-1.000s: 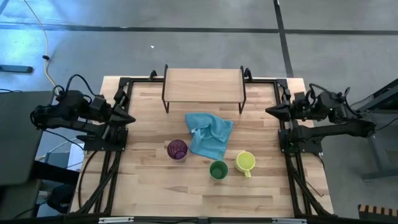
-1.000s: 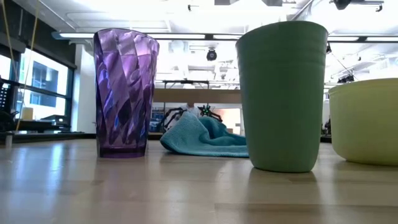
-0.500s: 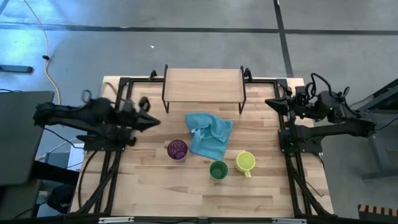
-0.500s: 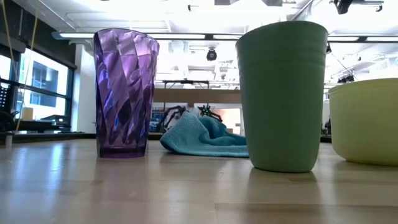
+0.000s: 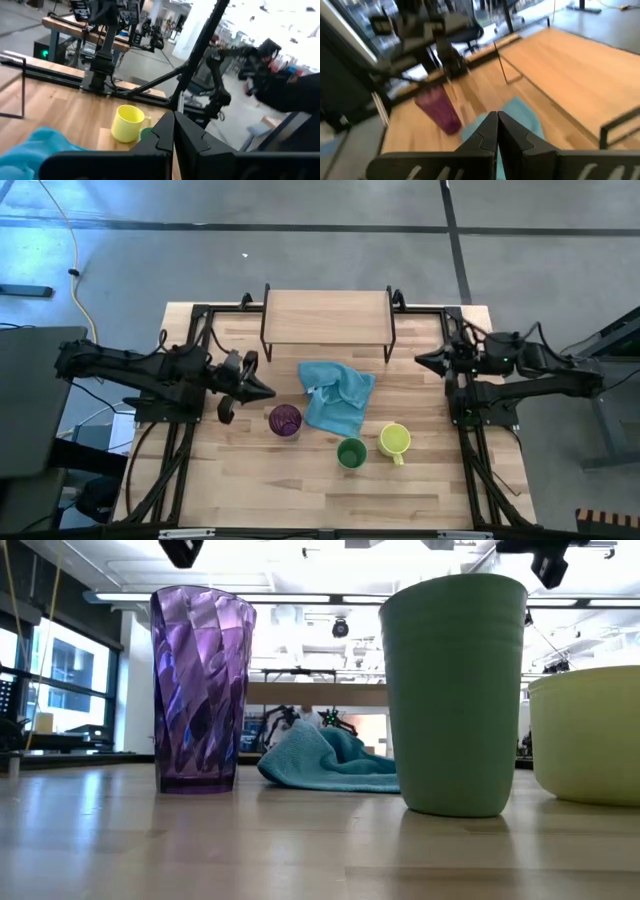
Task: Stack small to large cups/mugs on shelf
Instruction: Put the yellow mug on the shelf
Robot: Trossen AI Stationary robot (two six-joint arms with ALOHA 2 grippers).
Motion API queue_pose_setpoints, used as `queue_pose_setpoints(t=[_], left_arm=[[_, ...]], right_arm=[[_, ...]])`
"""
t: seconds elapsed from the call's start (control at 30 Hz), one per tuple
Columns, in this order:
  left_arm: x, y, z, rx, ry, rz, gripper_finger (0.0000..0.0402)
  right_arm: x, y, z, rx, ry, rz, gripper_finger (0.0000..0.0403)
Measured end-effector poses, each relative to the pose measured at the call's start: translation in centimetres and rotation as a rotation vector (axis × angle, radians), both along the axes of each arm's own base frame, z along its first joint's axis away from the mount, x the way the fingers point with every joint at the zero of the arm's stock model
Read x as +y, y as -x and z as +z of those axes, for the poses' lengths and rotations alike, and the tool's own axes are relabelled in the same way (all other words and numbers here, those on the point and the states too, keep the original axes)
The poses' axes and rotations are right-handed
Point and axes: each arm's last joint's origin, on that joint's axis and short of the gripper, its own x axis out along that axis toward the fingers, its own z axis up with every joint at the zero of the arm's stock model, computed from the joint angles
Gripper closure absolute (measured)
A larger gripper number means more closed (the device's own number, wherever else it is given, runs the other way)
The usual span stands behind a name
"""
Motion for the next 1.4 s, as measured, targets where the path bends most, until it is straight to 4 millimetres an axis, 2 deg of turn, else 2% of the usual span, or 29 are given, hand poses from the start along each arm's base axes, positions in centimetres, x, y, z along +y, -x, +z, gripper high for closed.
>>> queue_pose_setpoints(t=[0.3,0.37,0.57,0.7,0.83,0.97,1.03,1.13,1.27,1.4], left_arm=[[0.1,-0.1,0.0,0.009,0.105,0.043,0.0401],[0.0,-0.1,-0.1,0.022,0.114,0.009,0.0401],[-1.3,-0.2,-0.2,0.037,0.116,-0.103,0.0401],[-1.6,-0.2,-0.2,0.037,0.114,-0.106,0.0401],[-1.5,-0.3,0.1,0.024,0.109,-0.071,0.0401],[-1.5,-0.2,1.2,-0.015,0.077,-0.07,0.0401],[-1.5,-0.1,1.6,-0.039,0.004,-0.072,0.0401],[-1.3,0.0,1.9,-0.068,-0.126,-0.024,0.0401],[-1.0,0.1,1.4,-0.013,-0.256,0.065,0.0401],[-1.4,0.3,0.1,0.119,-0.285,0.084,0.0401]], right_arm=[[0.1,-0.5,0.0,-0.012,-0.077,-0.002,0.0402],[0.2,-0.9,0.1,-0.018,-0.075,0.062,0.0402],[0.9,-3.7,1.4,-0.147,0.005,0.325,0.0402],[0.9,-5.4,1.8,-0.206,0.105,0.349,0.0402],[0.9,-6.4,1.6,-0.202,0.187,0.364,0.0402],[0.9,-6.6,1.7,-0.213,0.134,0.349,0.0402],[0.8,-6.6,2.0,-0.251,0.086,0.314,0.0402],[0.8,-6.4,2.7,-0.311,0.108,0.305,0.0402],[0.8,-5.7,3.3,-0.362,0.135,0.305,0.0402],[0.9,-4.4,3.4,-0.365,0.105,0.337,0.0402]])
